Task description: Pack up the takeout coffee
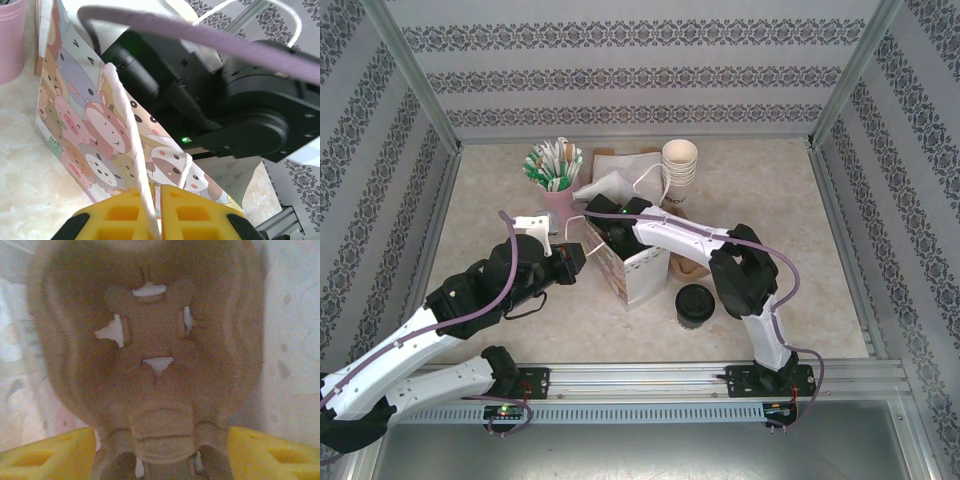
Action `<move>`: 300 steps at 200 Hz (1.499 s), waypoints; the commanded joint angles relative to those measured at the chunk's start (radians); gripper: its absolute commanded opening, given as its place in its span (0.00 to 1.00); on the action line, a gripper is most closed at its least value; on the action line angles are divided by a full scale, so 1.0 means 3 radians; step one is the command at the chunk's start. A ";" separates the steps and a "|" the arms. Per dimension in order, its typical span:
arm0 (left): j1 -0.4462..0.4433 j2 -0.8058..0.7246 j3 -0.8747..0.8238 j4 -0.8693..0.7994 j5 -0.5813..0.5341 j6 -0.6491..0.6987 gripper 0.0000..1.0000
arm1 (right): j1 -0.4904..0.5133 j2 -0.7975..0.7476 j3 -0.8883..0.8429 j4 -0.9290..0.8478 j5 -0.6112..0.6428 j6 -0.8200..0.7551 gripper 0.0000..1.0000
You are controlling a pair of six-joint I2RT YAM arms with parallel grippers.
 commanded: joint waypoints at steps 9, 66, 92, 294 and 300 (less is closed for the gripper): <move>0.0038 -0.0050 -0.0036 0.0034 0.0014 -0.0051 0.12 | -0.0017 -0.0304 0.0185 -0.0133 0.0025 0.0038 0.74; 0.0039 -0.0065 -0.0054 0.0014 0.0001 -0.0051 0.12 | -0.0006 -0.0665 0.0463 -0.0227 0.0005 -0.0007 0.81; 0.0040 -0.0067 -0.0049 0.0010 -0.0011 -0.0042 0.12 | -0.0007 -0.0855 0.0647 -0.0294 0.0014 -0.0064 0.82; 0.0038 -0.0298 0.0181 -0.0308 0.0580 -0.0390 0.09 | 0.0018 -0.2697 0.0200 -0.0819 0.0136 -0.0473 0.82; 0.0035 -0.0316 0.0178 -0.0313 0.0587 -0.0406 0.09 | 0.0018 -0.2763 0.0132 -0.0835 0.0141 -0.0478 0.82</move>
